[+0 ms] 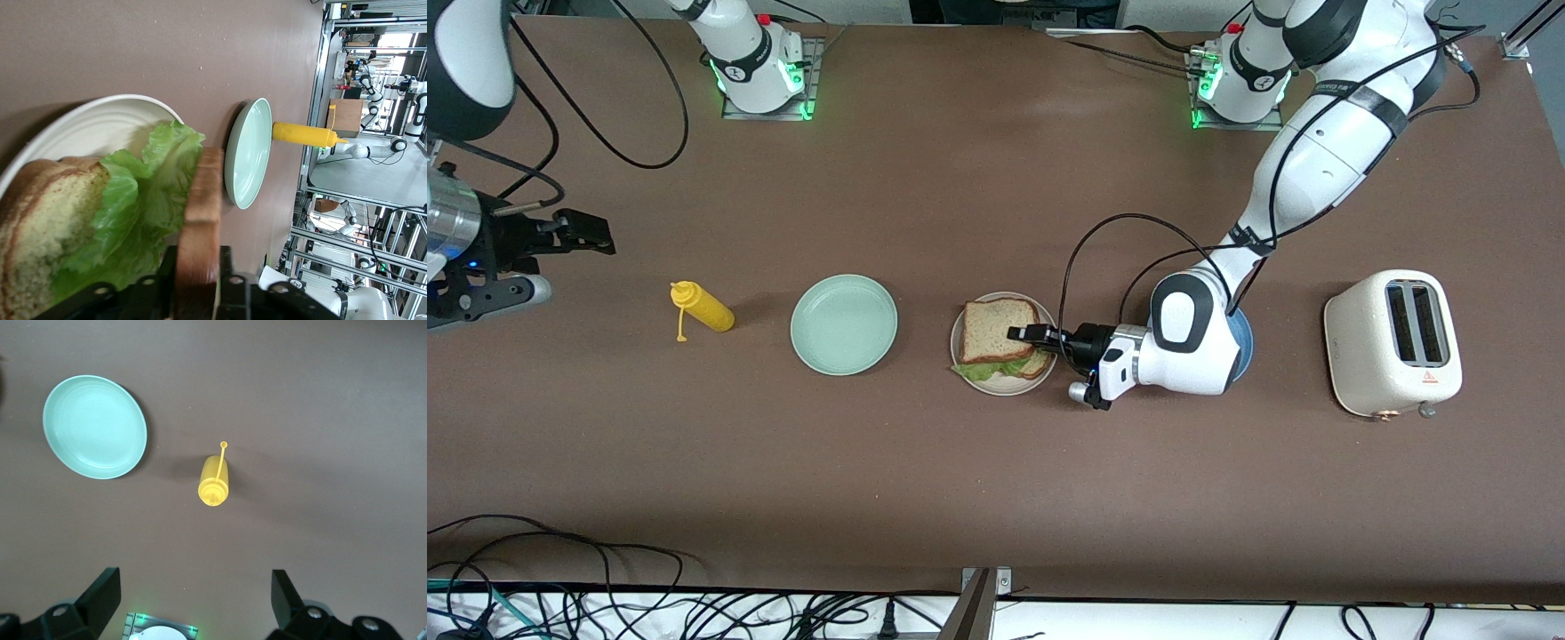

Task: Make sandwich on beige plate with both arms

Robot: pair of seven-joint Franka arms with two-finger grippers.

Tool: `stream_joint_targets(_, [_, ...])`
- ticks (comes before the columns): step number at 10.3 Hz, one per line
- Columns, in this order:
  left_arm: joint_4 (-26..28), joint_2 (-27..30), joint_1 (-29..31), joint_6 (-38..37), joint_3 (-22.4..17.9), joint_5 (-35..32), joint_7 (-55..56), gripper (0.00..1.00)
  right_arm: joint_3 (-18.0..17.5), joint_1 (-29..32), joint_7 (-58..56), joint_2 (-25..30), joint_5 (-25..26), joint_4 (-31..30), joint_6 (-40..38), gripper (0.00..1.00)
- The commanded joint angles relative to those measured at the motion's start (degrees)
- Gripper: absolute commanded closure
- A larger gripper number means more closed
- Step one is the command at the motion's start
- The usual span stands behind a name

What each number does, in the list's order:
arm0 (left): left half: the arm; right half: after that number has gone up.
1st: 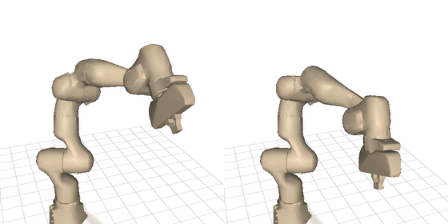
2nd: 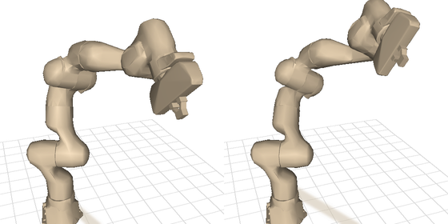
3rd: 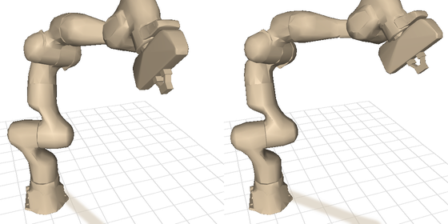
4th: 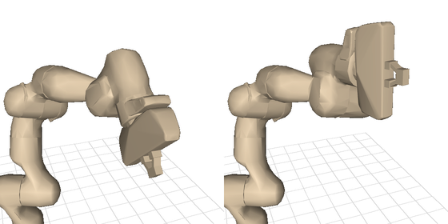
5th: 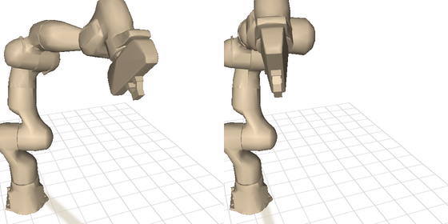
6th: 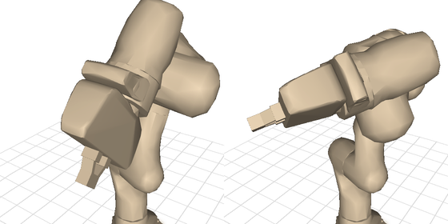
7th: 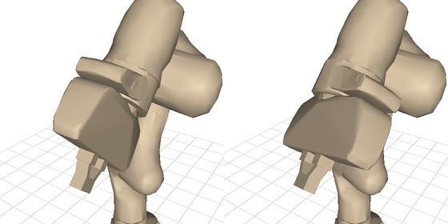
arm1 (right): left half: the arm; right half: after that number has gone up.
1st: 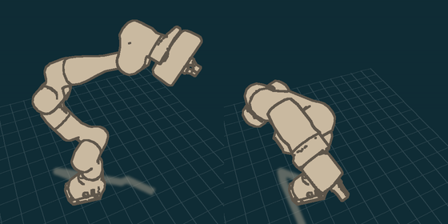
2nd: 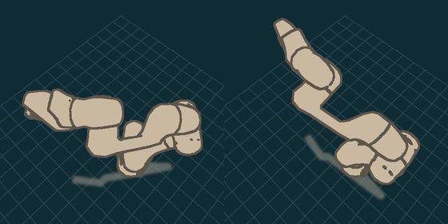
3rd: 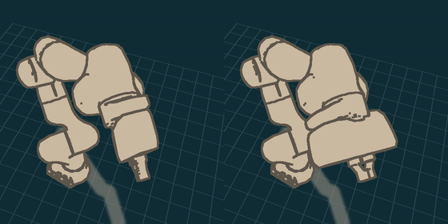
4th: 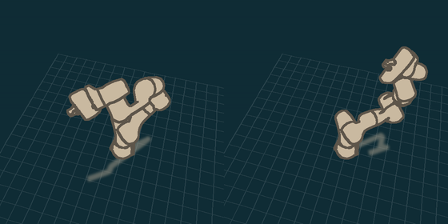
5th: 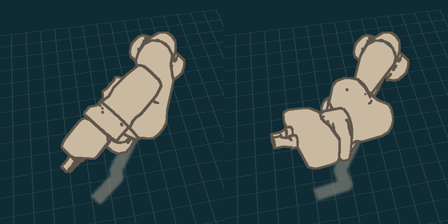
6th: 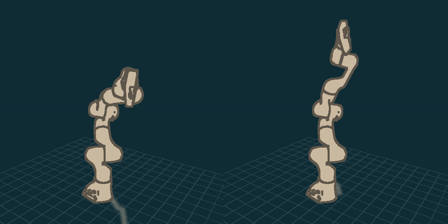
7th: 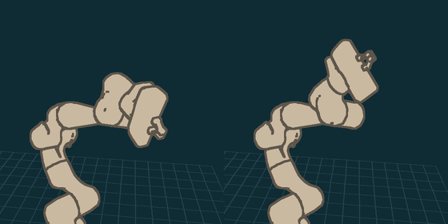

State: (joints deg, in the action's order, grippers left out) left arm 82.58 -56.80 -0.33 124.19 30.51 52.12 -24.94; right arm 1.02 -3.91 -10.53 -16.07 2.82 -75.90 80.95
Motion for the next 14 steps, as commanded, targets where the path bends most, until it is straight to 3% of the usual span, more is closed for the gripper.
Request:
stream_joint_targets(1, [0.0, 0.6, 0.4, 0.5, 0.0, 1.7, -2.0, 0.00, -1.1, 0.9, 7.1, 10.5, 2.0, -17.6, 11.3, 0.00])
stream_joint_targets(2, [-0.1, 1.1, 0.5, 0.5, -0.6, 1.3, -2.0, 0.00, -1.1, 0.9, 8.1, 12.3, 2.0, -20.8, 14.4, 0.00])
stream_joint_targets(4, [-0.6, 2.1, 1.0, 0.5, -1.2, -6.5, -1.9, 0.00, -1.0, 0.9, 8.2, 15.5, 2.1, -26.6, 20.5, 0.00])
stream_joint_targets(8, [0.0, 5.8, 1.5, 0.4, -2.9, -9.6, -1.0, 0.00, -0.8, 0.9, 8.4, 16.4, 2.1, -28.1, 23.8, 0.00])
stream_joint_targets(9, [0.1, 7.0, 1.6, -0.1, -3.2, -13.8, -0.6, 0.00, -0.7, 0.7, 8.6, 16.7, 2.0, -28.3, 23.8, 0.00])
stream_joint_targets(12, [0.0, 12.0, 4.5, -6.1, -3.2, -28.7, 8.6, 0.00, 4.6, -3.3, 10.2, 16.5, 1.3, -29.5, 25.6, 0.00])
stream_joint_targets(14, [-0.1, 17.0, 4.6, -12.4, -3.2, -38.9, 17.2, 0.00, 4.7, -3.0, 10.3, 14.6, 1.0, -27.7, 25.9, 0.00])
